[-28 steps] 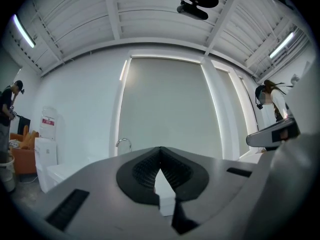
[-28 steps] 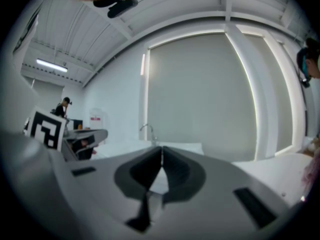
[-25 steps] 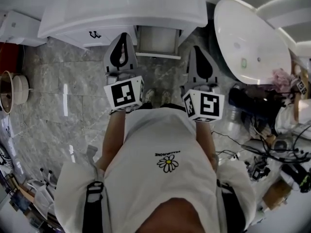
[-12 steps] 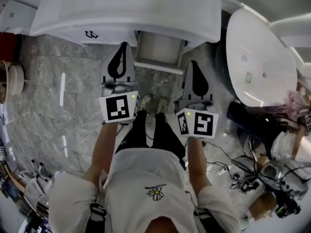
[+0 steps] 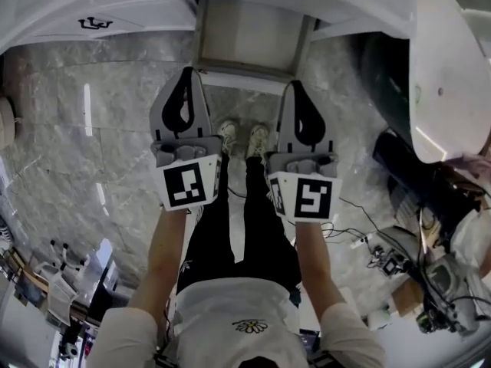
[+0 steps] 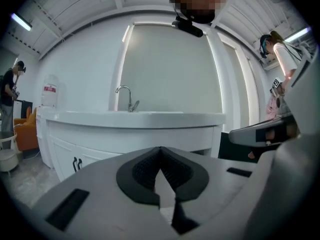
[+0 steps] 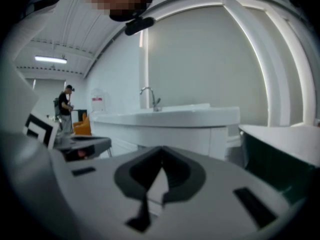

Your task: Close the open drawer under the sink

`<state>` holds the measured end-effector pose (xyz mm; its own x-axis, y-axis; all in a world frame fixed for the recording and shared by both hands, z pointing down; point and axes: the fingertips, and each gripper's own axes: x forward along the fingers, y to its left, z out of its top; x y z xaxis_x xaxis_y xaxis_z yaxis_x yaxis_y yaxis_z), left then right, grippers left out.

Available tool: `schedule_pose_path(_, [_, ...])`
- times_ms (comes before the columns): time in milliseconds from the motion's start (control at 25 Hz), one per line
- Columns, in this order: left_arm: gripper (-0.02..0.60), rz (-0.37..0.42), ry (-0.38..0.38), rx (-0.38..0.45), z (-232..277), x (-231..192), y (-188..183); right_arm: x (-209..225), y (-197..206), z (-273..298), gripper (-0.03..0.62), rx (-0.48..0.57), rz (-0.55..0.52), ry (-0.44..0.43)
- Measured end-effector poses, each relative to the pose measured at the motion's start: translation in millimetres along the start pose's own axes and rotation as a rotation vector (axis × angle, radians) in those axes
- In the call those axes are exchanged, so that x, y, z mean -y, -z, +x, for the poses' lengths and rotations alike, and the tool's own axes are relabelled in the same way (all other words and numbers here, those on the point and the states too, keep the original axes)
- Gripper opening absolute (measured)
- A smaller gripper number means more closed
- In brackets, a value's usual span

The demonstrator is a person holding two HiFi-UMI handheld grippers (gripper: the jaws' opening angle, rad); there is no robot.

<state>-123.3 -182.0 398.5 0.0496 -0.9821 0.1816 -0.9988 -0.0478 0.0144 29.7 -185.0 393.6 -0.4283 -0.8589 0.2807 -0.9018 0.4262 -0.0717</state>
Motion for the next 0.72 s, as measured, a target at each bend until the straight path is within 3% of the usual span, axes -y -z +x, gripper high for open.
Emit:
schedule_pose_path(160, [0.020,0.033,0.034,-0.024,2,8,47,2,40,10,0.029,-0.023,-0.004,0.020])
schedule_pose_path(360, [0.020,0.007,0.027,-0.061,1,10,87,3,73,11,0.029,-0.048,-0.053,0.026])
schedule_pose_path(720, [0.020,0.024,0.039,-0.050,12,21,86,8,83,11,0.029,-0.058,-0.022,0.026])
